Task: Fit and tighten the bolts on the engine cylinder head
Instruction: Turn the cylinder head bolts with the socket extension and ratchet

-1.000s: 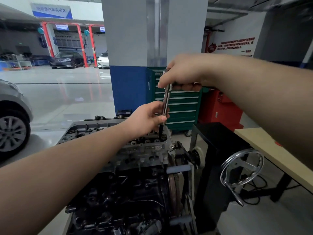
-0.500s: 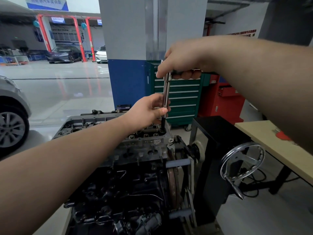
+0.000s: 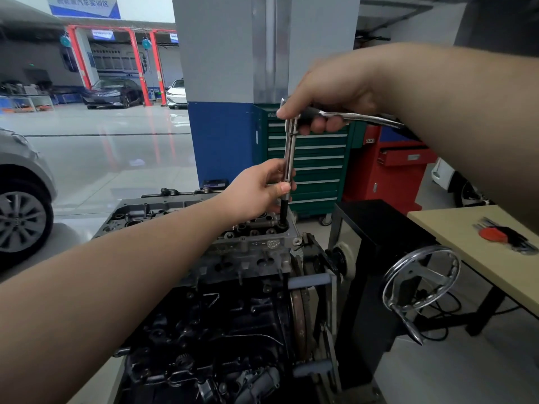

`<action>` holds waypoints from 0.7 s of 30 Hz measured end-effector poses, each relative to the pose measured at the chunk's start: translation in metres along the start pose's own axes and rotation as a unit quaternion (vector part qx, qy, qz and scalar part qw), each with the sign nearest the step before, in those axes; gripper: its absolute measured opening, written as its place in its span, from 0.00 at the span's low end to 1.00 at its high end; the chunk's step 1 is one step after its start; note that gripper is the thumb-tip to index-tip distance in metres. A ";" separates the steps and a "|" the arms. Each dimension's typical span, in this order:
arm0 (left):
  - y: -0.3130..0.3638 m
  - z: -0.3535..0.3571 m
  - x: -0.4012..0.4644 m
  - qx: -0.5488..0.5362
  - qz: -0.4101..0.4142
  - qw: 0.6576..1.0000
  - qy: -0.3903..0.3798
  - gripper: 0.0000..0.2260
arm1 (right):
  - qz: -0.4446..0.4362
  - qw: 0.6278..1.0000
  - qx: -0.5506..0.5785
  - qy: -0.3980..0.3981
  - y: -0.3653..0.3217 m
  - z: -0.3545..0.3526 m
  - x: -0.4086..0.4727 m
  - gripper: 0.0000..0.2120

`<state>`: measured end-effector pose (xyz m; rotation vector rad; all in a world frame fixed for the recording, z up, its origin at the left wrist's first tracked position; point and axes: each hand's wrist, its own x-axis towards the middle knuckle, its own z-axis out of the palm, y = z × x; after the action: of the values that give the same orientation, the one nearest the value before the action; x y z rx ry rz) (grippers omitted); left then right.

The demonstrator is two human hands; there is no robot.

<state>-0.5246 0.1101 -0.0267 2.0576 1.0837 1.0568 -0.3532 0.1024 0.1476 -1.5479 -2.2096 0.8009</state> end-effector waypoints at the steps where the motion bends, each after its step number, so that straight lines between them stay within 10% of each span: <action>1: 0.001 0.001 0.000 0.010 0.002 1.000 0.003 0.14 | 0.012 0.999 0.028 -0.014 0.001 -0.002 -0.001 0.10; 14: 0.004 0.006 -0.004 0.038 -0.008 0.999 0.026 0.15 | -0.084 0.983 -0.149 0.064 0.005 0.006 -0.003 0.20; 21: 0.043 0.013 0.016 -0.141 0.014 0.988 0.067 0.10 | -0.104 0.982 -0.146 0.055 0.006 0.005 -0.003 0.15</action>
<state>-0.4911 0.1005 0.0062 1.8039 0.9115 1.2982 -0.3501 0.0998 0.1404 -1.4098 -2.4378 0.3326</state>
